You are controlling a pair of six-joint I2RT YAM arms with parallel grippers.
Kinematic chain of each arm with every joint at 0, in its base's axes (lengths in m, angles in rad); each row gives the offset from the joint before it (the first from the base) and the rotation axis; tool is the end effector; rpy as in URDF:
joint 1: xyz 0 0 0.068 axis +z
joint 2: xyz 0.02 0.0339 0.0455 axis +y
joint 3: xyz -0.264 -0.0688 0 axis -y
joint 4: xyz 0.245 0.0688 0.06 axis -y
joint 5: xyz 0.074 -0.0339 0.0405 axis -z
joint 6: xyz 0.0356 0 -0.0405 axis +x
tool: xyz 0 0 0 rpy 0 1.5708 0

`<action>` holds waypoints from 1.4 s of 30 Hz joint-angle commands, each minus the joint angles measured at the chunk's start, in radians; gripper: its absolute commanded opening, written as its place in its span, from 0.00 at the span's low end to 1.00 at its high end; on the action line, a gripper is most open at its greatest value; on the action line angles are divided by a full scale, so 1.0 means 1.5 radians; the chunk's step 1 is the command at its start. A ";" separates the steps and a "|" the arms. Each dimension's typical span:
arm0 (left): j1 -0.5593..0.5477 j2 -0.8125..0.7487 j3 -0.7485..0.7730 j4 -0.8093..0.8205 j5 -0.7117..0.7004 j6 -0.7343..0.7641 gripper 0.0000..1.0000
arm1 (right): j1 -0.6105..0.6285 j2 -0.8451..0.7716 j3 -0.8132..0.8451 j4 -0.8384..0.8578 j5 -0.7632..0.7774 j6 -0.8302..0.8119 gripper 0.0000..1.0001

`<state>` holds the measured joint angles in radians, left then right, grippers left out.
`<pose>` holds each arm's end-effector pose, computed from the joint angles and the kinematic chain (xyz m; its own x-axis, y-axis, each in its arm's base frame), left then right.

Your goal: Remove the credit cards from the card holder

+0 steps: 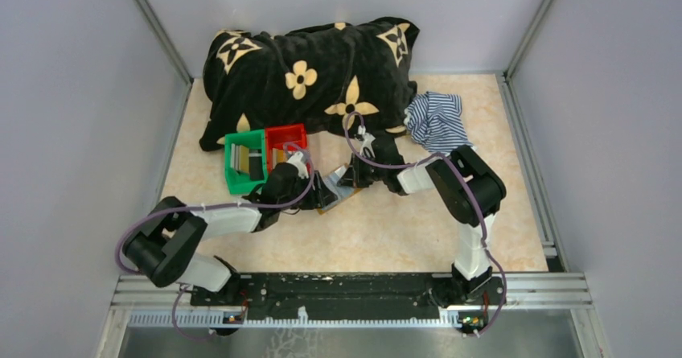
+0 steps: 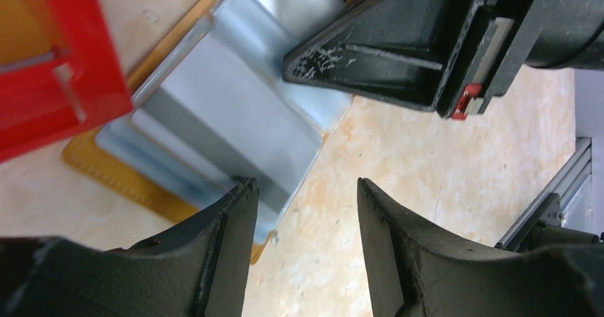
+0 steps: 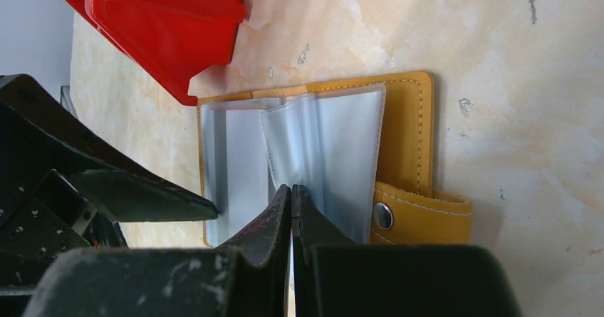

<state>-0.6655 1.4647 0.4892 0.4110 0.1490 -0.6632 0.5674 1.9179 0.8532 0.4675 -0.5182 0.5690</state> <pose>0.2102 -0.1717 0.1484 -0.7683 -0.1709 -0.6169 0.2998 0.7553 -0.5827 0.3007 0.2126 0.1176 -0.8371 0.0215 -0.5466 -0.4288 0.5945 0.6802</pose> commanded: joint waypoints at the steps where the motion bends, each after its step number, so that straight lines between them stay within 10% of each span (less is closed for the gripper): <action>1: 0.000 -0.075 -0.034 -0.035 -0.052 0.000 0.60 | -0.003 0.022 0.021 0.027 -0.009 -0.004 0.00; 10: 0.008 -0.061 -0.063 -0.041 -0.077 -0.004 0.60 | -0.003 0.042 0.016 0.060 -0.045 0.016 0.01; 23: 0.019 -0.037 -0.056 -0.035 -0.070 0.002 0.60 | -0.003 0.050 -0.004 0.076 -0.076 0.020 0.44; 42: 0.089 -0.158 -0.032 -0.138 -0.064 0.047 0.61 | 0.010 0.010 -0.107 0.152 -0.123 0.064 0.41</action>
<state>-0.5343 1.2358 0.4149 0.2214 0.0307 -0.6086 0.5674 1.9461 0.7326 0.7349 -0.7006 0.6674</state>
